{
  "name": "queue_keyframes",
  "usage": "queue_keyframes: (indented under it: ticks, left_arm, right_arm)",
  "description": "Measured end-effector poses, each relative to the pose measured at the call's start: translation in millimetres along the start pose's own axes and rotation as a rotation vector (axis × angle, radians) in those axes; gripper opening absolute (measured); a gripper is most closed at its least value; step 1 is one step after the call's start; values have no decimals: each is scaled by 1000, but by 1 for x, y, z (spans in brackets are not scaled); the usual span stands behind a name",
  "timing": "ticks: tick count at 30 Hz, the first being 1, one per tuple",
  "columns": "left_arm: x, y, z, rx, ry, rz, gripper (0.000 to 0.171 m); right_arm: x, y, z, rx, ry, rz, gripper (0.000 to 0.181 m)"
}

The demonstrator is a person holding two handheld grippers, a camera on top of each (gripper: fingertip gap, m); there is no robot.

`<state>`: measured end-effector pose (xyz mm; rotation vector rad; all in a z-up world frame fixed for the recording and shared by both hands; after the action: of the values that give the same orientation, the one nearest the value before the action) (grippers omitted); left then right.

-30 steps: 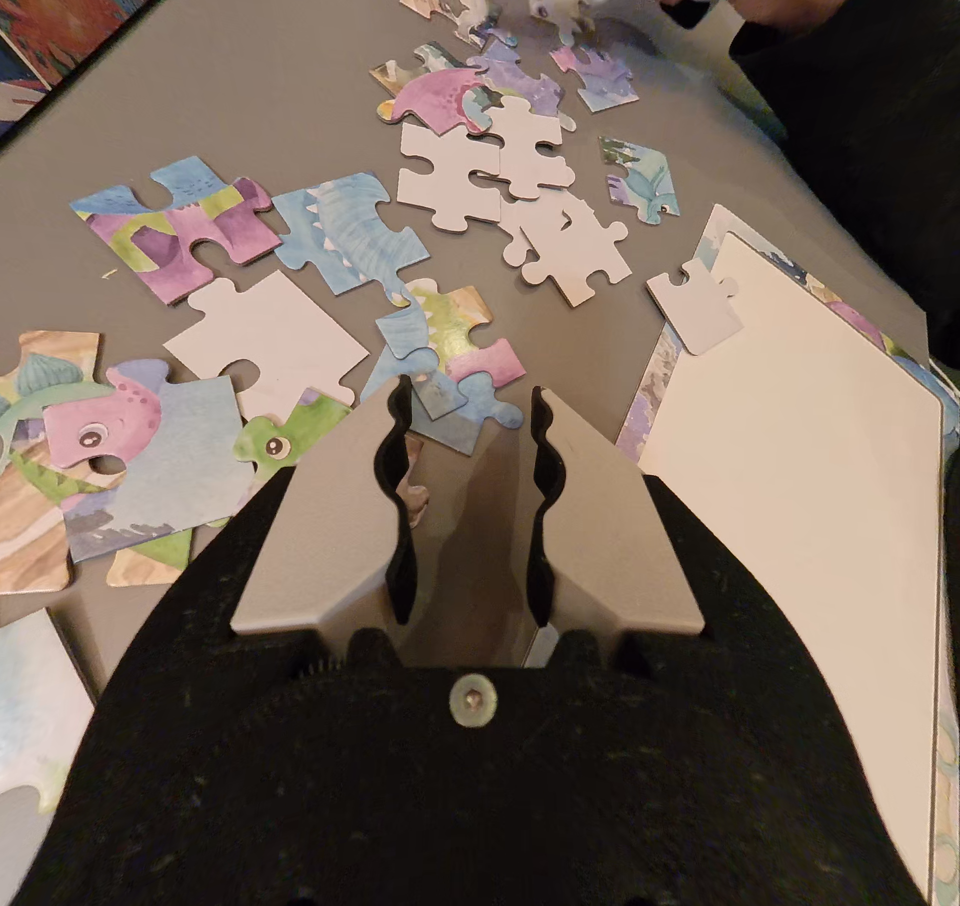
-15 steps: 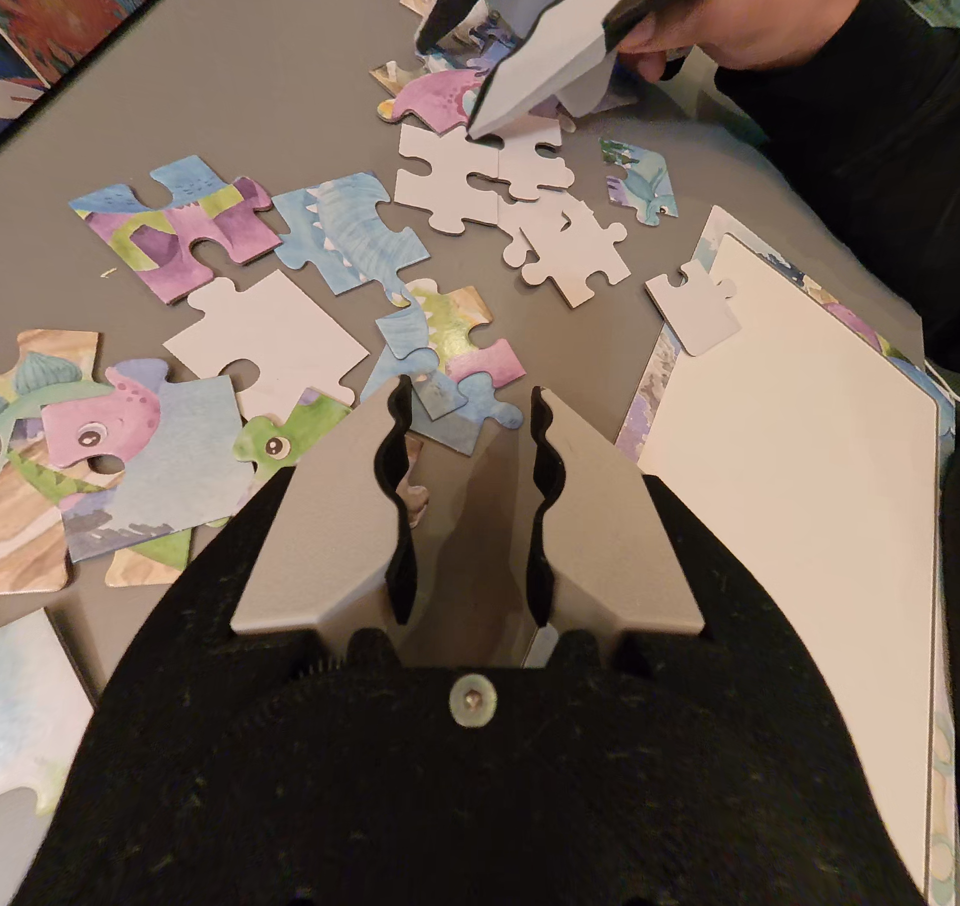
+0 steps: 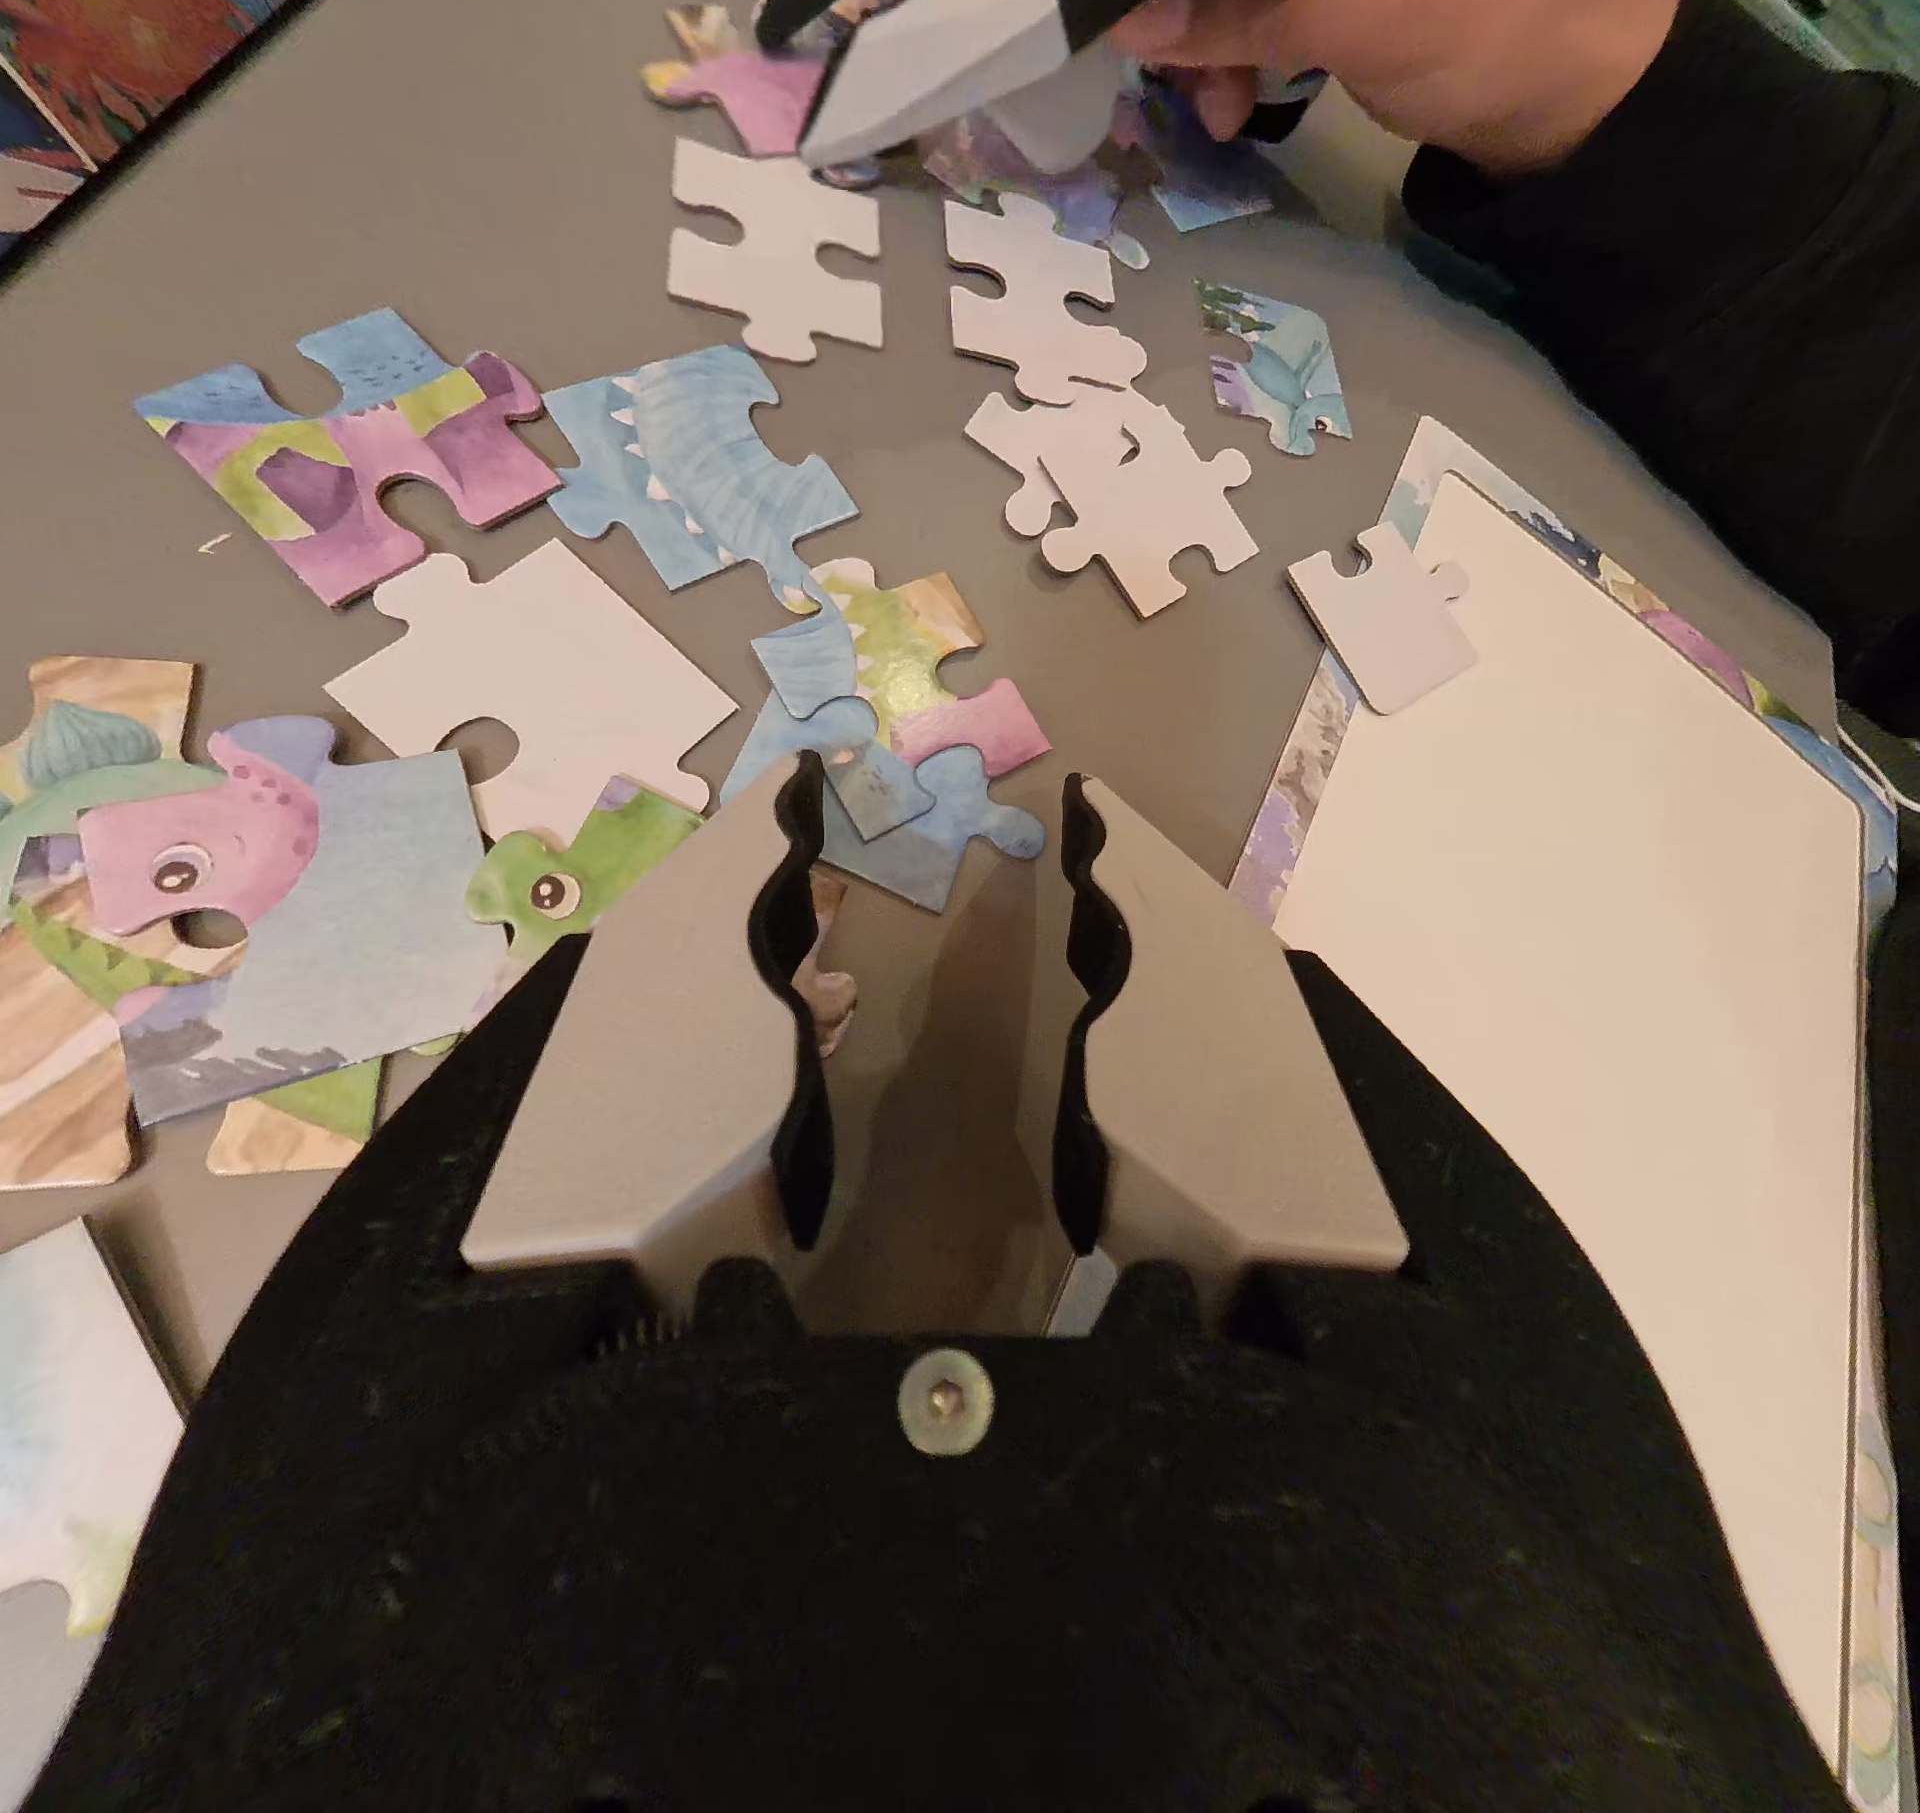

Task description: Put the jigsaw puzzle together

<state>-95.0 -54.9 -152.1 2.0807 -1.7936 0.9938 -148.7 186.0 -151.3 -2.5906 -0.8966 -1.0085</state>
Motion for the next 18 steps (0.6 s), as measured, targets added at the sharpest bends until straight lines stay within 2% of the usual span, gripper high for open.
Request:
queue_keyframes:
  ticks: [4, 8, 11, 13, 18]
  left_arm:
    - [0, 0, 0, 2, -1, 2, 43]
    - [0, 0, 0, 3, -1, 2, 43]
    - [0, 0, 0, 2, -1, 2, 43]
    - [0, 0, 0, 4, -2, 4, 43]
    - [0, 0, 0, -1, 0, -1, 43]
  right_arm:
    - [-7, -12, -6, -32, -12, 96, 16]
    - [-5, -12, -8, -7, -54, 149, 25]
    - [-1, 6, -14, 41, -108, 35, 40]
    - [-1, 16, -15, 40, -77, -30, 48]
    - [11, 35, -5, 69, 17, -146, 50]
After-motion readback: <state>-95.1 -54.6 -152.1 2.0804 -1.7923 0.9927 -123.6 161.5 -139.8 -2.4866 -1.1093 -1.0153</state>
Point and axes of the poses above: each gripper's, where its closed fingertips meet, x back along the fingers, z out of its underside, y = z × x across the jaws, the point moved 8 cm from there along x, back along the fingers, and after that the axes turned 5 degrees about -x, right-handed, at the moved point
